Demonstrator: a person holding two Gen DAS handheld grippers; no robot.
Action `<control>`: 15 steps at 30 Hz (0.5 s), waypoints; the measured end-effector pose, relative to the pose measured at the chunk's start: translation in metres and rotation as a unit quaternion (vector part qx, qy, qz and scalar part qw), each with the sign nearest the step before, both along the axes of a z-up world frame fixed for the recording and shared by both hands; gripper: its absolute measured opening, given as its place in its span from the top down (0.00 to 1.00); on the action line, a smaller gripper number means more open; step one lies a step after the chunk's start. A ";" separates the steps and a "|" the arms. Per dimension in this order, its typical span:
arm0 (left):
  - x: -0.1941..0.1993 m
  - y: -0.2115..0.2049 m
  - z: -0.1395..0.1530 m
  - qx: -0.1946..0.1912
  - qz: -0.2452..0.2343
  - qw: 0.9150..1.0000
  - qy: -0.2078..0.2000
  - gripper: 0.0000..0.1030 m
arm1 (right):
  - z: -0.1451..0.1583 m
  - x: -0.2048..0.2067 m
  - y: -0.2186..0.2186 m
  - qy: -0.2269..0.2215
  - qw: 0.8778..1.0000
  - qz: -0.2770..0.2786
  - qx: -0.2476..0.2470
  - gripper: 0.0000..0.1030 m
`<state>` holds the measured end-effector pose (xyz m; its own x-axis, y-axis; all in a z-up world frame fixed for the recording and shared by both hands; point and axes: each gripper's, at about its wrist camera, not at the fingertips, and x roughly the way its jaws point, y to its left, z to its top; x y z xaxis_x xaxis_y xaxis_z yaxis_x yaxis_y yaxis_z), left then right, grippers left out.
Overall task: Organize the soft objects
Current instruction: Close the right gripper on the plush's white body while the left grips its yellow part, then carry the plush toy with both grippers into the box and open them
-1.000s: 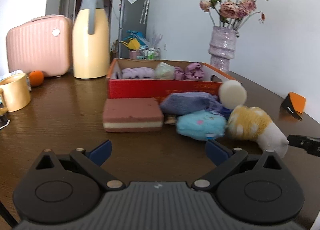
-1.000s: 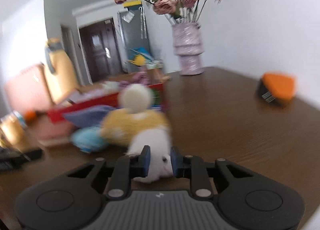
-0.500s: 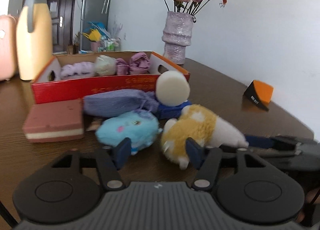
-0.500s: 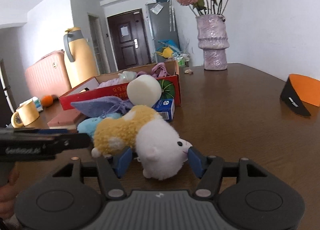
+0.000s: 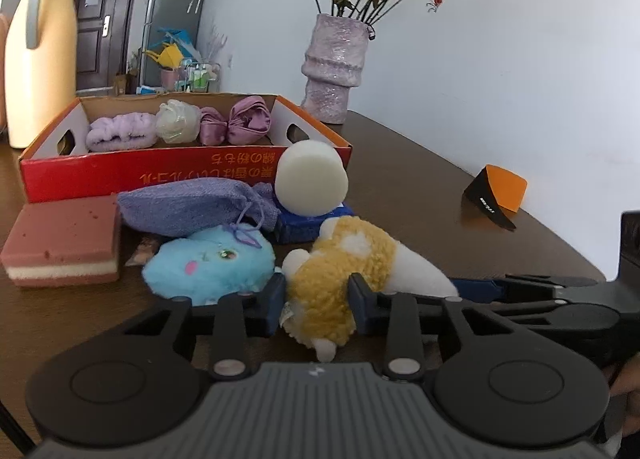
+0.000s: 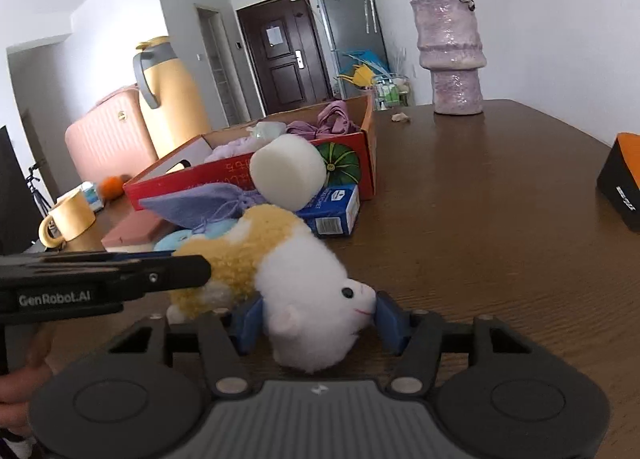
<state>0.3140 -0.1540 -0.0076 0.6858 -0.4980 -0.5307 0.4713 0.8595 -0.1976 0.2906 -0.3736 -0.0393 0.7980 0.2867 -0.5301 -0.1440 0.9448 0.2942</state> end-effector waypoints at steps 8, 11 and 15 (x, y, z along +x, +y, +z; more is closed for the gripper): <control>-0.037 0.034 0.006 -0.020 -0.001 1.000 0.006 0.70 | 0.016 -0.060 0.024 -0.003 0.999 0.033 -0.003 0.46; -0.048 0.053 0.002 -0.022 0.021 0.999 0.016 0.71 | 0.020 -0.083 0.042 -0.014 0.998 0.063 -0.006 0.47; -0.060 0.069 0.004 -0.028 0.035 0.999 0.020 0.70 | 0.021 -0.096 0.066 -0.013 0.996 0.073 -0.040 0.47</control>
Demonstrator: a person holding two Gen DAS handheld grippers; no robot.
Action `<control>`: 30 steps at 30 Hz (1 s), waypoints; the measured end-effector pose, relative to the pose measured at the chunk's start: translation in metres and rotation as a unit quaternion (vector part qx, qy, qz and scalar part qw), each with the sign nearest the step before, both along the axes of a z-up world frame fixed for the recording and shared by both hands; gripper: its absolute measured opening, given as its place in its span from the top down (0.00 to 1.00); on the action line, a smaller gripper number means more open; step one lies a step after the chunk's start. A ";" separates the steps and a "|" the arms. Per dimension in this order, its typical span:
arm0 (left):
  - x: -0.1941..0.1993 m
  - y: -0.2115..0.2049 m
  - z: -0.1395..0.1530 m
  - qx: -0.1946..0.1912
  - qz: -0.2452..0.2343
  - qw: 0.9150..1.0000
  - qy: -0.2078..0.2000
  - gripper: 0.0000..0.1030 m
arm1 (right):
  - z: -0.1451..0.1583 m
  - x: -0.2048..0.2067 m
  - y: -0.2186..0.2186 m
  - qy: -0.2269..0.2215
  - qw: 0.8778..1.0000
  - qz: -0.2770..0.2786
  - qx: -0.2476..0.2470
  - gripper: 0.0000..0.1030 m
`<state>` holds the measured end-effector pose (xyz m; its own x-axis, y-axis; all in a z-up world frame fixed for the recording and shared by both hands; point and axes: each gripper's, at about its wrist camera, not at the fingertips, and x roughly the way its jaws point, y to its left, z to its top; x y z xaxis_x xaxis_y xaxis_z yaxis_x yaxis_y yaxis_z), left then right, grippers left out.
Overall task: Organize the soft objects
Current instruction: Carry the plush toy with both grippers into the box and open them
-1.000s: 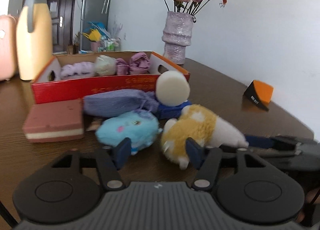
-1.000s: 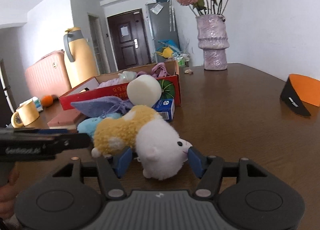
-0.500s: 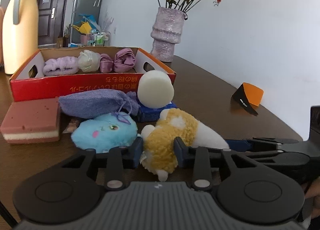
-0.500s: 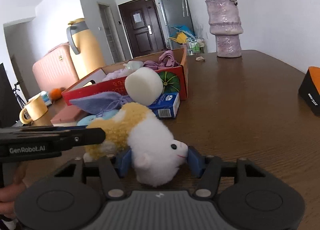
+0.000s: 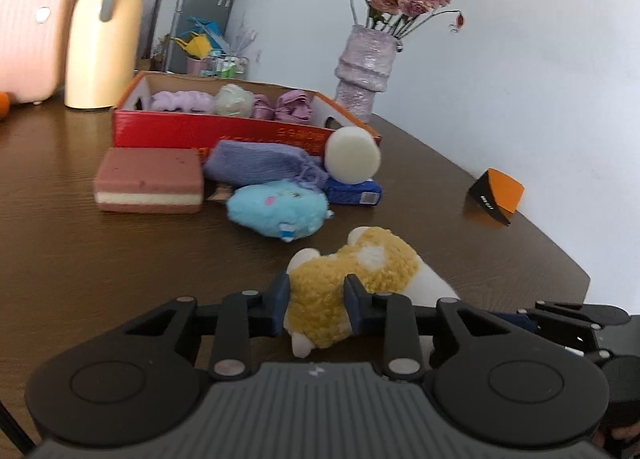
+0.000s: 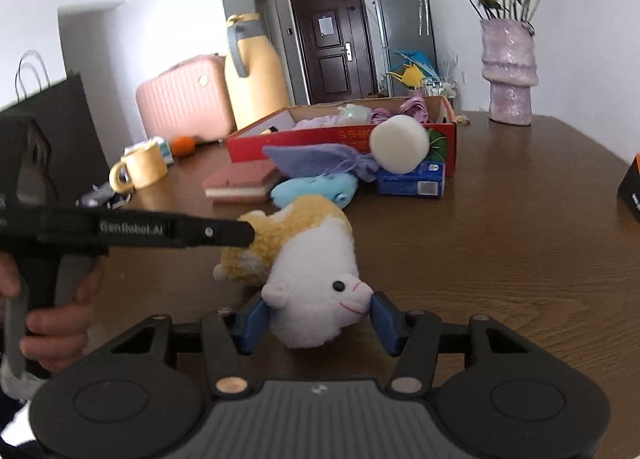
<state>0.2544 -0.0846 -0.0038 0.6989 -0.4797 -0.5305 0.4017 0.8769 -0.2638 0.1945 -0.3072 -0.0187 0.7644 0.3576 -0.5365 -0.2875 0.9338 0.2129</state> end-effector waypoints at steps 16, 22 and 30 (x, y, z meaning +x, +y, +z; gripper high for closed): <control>0.011 0.011 -0.009 -0.040 -0.015 0.999 0.014 0.77 | 0.003 0.016 0.011 0.006 1.000 0.018 0.010 0.55; 0.026 0.011 0.010 -0.079 -0.045 0.996 0.018 0.99 | 0.021 0.026 -0.006 -0.010 0.998 0.024 0.065 0.64; 0.039 0.017 0.011 -0.002 -0.023 1.000 -0.008 0.48 | 0.025 0.050 -0.002 -0.004 1.000 0.016 0.016 0.77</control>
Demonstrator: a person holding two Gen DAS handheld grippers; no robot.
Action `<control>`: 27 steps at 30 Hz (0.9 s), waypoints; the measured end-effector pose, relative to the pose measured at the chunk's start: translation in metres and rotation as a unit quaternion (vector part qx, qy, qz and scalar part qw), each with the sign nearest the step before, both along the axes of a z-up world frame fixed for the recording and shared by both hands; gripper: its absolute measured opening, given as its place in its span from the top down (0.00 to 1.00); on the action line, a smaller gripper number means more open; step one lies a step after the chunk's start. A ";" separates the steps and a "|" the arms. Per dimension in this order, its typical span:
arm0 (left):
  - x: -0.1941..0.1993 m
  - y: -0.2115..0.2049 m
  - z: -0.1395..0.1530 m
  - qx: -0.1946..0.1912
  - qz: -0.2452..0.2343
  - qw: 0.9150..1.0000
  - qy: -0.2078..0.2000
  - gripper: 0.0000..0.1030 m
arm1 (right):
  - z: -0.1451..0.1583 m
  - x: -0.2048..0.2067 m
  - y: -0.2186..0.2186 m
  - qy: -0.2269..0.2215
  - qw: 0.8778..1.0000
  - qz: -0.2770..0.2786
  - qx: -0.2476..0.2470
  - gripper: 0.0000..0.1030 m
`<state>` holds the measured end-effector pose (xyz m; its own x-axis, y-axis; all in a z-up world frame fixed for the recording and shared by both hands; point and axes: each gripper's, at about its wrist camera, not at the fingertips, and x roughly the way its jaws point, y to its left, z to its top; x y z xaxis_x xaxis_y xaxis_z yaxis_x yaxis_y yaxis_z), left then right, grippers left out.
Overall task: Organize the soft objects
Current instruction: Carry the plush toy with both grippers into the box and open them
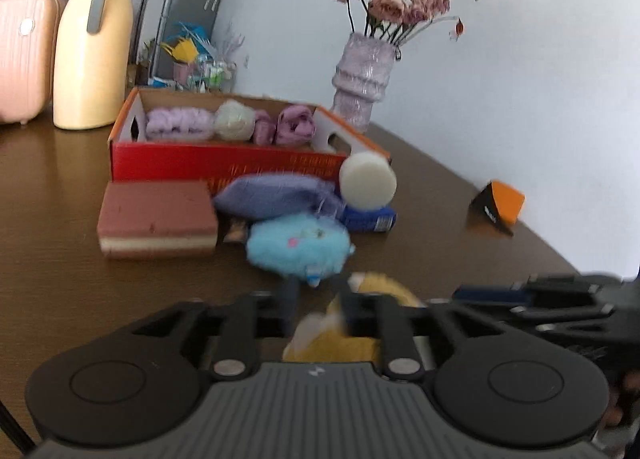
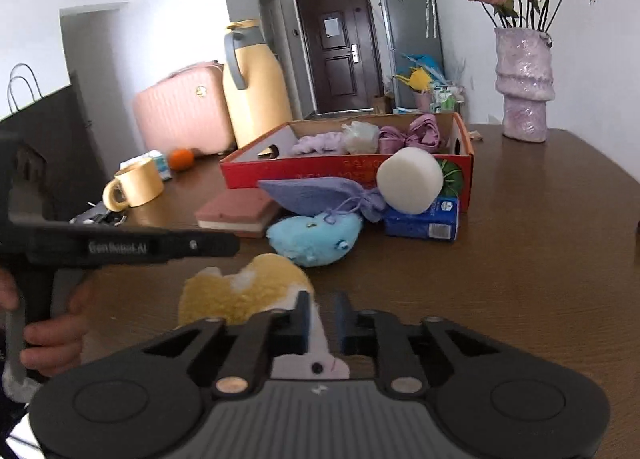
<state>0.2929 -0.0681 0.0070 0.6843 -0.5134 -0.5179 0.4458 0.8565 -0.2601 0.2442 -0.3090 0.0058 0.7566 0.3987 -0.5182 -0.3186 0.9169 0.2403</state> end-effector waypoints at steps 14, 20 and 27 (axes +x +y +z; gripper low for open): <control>0.000 0.015 -0.021 -0.060 -0.019 0.996 0.070 0.56 | -0.021 0.014 0.015 0.036 0.998 0.048 0.012 0.63; 0.020 0.000 0.033 -0.066 -0.032 0.997 -0.021 0.58 | 0.020 0.025 0.006 -0.032 0.999 0.002 0.022 0.64; 0.158 -0.040 0.091 -0.043 -0.047 0.997 -0.043 0.57 | 0.078 0.145 -0.015 -0.067 0.996 -0.055 -0.003 0.64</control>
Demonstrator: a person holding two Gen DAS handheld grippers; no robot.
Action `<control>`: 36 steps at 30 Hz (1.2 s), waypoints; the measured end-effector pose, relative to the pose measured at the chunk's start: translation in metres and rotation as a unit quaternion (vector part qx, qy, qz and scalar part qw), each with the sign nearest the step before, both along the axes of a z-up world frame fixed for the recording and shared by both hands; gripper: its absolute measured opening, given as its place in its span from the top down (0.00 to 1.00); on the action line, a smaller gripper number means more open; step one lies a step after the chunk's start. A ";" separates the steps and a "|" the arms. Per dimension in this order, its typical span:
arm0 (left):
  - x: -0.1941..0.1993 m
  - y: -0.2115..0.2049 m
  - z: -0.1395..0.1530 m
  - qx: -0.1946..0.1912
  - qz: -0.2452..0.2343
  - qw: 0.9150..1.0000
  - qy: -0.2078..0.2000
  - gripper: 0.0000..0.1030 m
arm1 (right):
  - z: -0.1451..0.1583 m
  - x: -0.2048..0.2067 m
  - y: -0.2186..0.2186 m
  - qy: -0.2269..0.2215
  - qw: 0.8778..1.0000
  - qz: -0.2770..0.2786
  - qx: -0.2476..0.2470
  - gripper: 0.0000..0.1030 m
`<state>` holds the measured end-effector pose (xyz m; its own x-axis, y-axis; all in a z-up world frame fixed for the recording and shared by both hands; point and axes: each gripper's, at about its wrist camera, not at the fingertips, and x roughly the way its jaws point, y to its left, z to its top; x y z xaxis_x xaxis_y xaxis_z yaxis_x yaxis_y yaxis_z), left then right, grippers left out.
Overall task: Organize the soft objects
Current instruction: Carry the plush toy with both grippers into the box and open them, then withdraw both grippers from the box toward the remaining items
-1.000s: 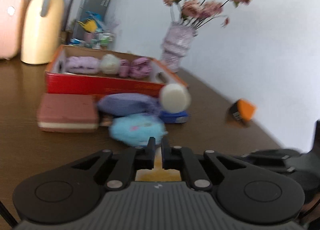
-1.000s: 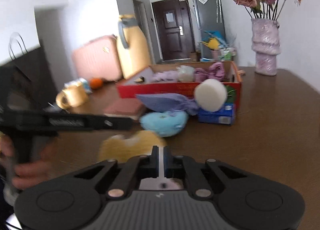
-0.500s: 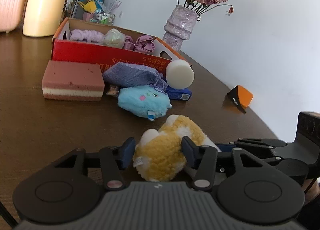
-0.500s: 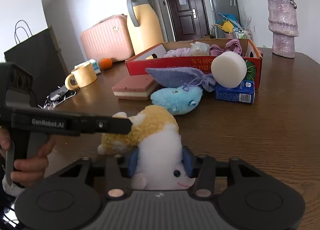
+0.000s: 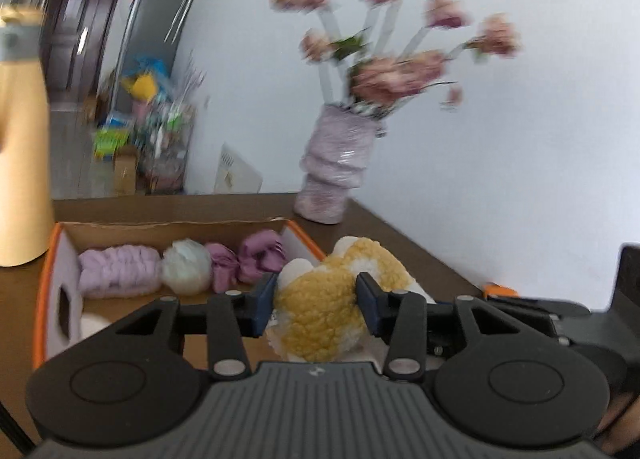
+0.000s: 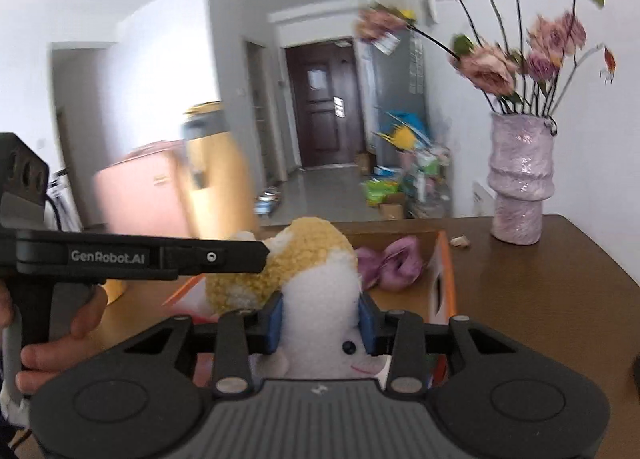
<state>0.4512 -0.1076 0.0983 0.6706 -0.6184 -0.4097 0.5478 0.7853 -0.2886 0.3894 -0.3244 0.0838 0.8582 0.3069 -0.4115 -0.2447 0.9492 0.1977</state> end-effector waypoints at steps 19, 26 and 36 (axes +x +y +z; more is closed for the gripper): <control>0.124 -0.044 -0.049 0.136 0.079 0.985 0.066 0.40 | -0.045 0.143 0.010 0.110 0.983 -0.074 -0.126 0.40; 0.058 0.022 0.019 0.172 0.175 0.968 -0.044 0.30 | 0.030 0.098 -0.015 0.040 0.992 -0.079 -0.094 0.25; -0.072 0.074 0.060 0.155 0.225 0.954 -0.121 0.21 | 0.072 0.000 -0.004 -0.028 0.996 -0.052 -0.059 0.19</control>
<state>0.3788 -0.0332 0.1585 0.9380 -0.1196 -0.3254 0.1562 0.9837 0.0887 0.3893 -0.3284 0.1560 0.9055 0.1672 -0.3899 -0.1514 0.9859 0.0712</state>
